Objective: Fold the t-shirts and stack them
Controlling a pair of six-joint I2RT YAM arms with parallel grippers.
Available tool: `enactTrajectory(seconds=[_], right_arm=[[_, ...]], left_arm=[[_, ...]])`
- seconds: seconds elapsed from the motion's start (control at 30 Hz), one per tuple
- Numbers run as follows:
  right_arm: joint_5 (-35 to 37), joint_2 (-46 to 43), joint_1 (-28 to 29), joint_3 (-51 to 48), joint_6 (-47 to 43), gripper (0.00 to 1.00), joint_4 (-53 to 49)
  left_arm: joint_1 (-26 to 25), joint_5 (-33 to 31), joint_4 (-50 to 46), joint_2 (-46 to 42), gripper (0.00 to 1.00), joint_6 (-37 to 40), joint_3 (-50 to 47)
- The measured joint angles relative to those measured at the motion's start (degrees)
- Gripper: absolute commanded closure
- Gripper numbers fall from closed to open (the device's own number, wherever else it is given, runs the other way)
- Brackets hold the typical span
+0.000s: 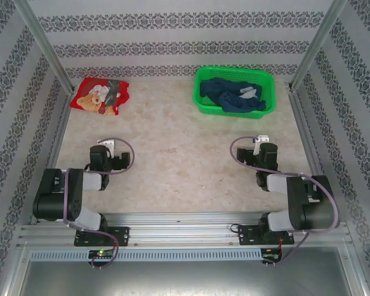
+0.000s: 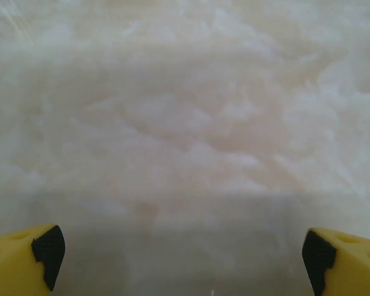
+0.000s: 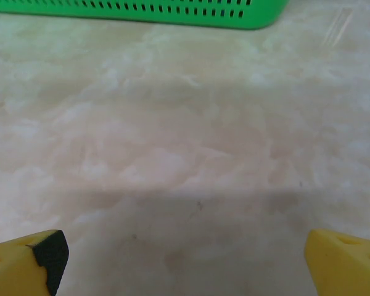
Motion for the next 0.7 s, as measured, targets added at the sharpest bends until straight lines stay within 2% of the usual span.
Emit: enactTrajectory(seconds=[0.3, 0.7], right_arm=[[0.00, 3.72, -0.02, 2.01, -0.17, 0.02, 7.78], [0.04, 4.24, -0.02, 2.71, -0.17, 0.02, 11.78]], left_arm=[[-0.07, 0.70, 7.96, 2.67, 0.00, 0.00, 1.36], [-0.07, 1.40, 12.17, 2.95, 0.00, 0.00, 2.10]])
